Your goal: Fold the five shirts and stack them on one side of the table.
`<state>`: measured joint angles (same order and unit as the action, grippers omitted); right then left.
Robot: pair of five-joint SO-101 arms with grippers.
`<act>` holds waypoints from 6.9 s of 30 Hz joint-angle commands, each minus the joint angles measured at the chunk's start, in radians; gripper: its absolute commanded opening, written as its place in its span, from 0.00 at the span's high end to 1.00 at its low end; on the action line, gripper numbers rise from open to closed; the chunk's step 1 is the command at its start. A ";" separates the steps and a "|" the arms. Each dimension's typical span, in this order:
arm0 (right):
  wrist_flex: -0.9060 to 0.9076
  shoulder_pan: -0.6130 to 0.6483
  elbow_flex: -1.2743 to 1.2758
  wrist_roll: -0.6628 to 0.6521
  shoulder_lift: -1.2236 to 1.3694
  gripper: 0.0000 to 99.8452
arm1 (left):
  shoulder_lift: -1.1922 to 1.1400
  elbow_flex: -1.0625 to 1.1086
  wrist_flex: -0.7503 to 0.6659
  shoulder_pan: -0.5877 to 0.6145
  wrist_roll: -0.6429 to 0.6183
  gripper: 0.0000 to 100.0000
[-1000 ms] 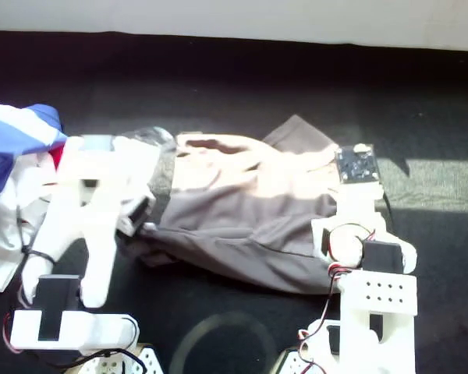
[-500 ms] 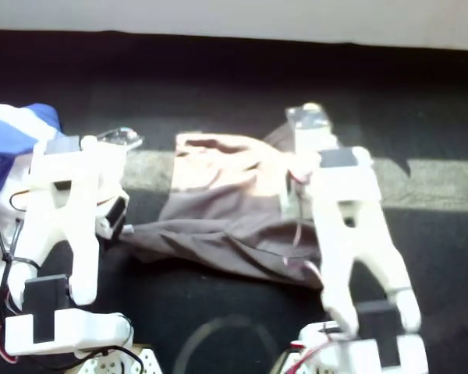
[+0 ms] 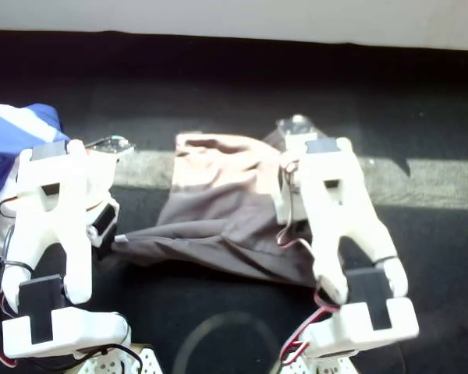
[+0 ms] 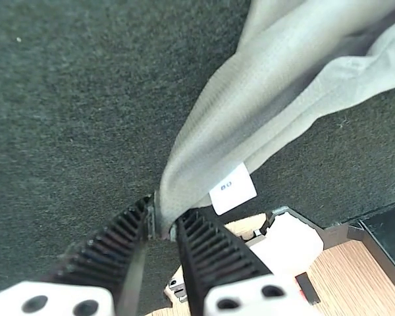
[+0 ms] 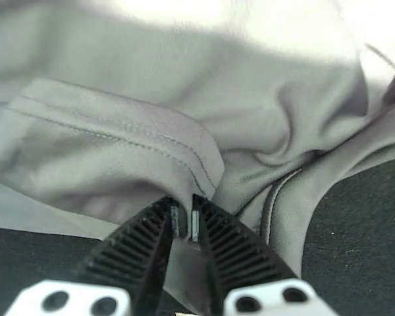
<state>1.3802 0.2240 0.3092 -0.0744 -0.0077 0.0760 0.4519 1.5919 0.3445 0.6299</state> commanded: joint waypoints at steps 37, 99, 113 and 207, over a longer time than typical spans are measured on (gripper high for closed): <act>0.070 0.079 0.234 -0.186 -0.464 0.78 | 0.028 -0.162 0.017 0.015 -0.077 0.99; 0.082 0.039 -0.018 -0.135 -0.022 0.88 | 0.028 -0.160 0.020 0.015 -0.081 0.99; 0.081 0.294 0.220 -0.233 -0.229 0.88 | 0.028 -0.160 0.014 0.015 -0.081 0.99; -0.173 -0.489 -0.587 -0.244 -0.923 0.99 | 0.638 -0.857 0.100 -0.236 -0.264 0.99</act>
<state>1.1991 -0.2501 -0.3138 -0.3107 -0.9268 0.7234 -0.4703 1.7208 0.1220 0.3675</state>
